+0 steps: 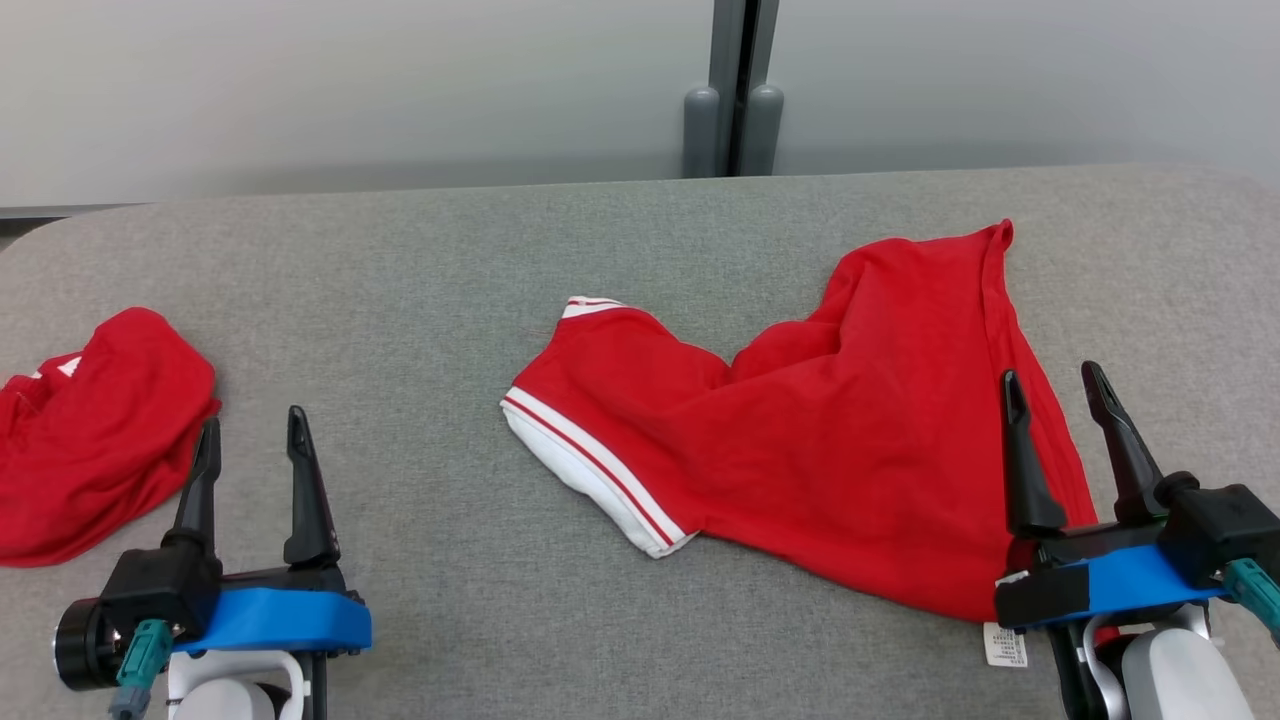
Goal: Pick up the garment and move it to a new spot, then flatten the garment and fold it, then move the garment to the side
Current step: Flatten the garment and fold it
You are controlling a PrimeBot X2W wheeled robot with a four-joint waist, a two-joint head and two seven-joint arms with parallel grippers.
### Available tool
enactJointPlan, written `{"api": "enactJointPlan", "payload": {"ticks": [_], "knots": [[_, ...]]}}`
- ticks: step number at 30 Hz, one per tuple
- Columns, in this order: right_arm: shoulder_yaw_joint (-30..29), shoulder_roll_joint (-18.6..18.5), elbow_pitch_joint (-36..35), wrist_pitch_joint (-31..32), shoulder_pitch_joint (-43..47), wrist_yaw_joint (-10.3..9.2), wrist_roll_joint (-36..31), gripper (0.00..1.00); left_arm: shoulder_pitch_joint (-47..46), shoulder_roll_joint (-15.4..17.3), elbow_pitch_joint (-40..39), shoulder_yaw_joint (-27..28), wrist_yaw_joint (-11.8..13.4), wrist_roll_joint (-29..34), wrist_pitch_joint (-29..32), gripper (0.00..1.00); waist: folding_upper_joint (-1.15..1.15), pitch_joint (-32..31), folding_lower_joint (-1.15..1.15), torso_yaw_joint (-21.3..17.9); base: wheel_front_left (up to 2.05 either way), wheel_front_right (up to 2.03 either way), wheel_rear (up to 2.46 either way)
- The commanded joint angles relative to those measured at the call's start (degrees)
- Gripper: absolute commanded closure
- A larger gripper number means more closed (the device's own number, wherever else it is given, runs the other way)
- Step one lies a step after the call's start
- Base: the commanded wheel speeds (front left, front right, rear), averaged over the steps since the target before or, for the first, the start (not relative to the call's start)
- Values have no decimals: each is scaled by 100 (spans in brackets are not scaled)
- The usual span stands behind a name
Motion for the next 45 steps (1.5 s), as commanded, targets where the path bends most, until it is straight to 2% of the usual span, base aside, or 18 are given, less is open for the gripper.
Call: {"api": "enactJointPlan", "payload": {"ticks": [1,10,18,29,35,38,39,40,41,42,45], "knots": [[10,10,64,-35,-86,1,-20,0,-124,19,20,-19,-43,113,-27,0,0,22,-1,-42,0,0,0],[69,13,213,-50,-293,1,73,0,-812,282,284,-373,-190,358,-27,0,0,212,-1,-236,0,0,0],[107,10,301,-51,-404,1,105,0,-1785,574,1622,-1063,-264,202,174,0,0,423,-1,-487,0,0,0],[40,11,403,-51,-506,1,123,0,-2476,760,3261,-2333,-253,-544,922,0,0,641,-1,-690,0,0,0],[24,11,455,-52,-529,1,135,0,-2590,788,3807,-2918,-254,-949,1327,0,0,652,-1,-768,0,0,0],[39,11,478,-52,-526,1,129,0,-2593,761,3907,-3184,-255,-1200,1338,0,0,620,-1,-798,0,0,0],[44,11,487,-52,-520,1,125,0,-2601,771,3955,-3276,-255,-1263,1356,11,0,602,-1,-805,0,0,0],[46,11,494,-52,-511,1,123,0,-2606,784,3990,-3334,-255,-1323,1332,57,0,582,-1,-811,0,0,0],[45,11,498,-52,-499,1,120,0,-2611,795,4030,-3381,-255,-1373,1289,88,0,548,-1,-812,0,0,0],[42,11,492,-52,-479,1,116,0,-2616,796,4058,-3428,-255,-1422,1249,100,0,520,-1,-805,0,0,0],[-4,12,498,-51,-381,1,81,0,-2623,829,4104,-3455,-250,-1533,960,100,0,394,-1,-741,0,0,0]]}}
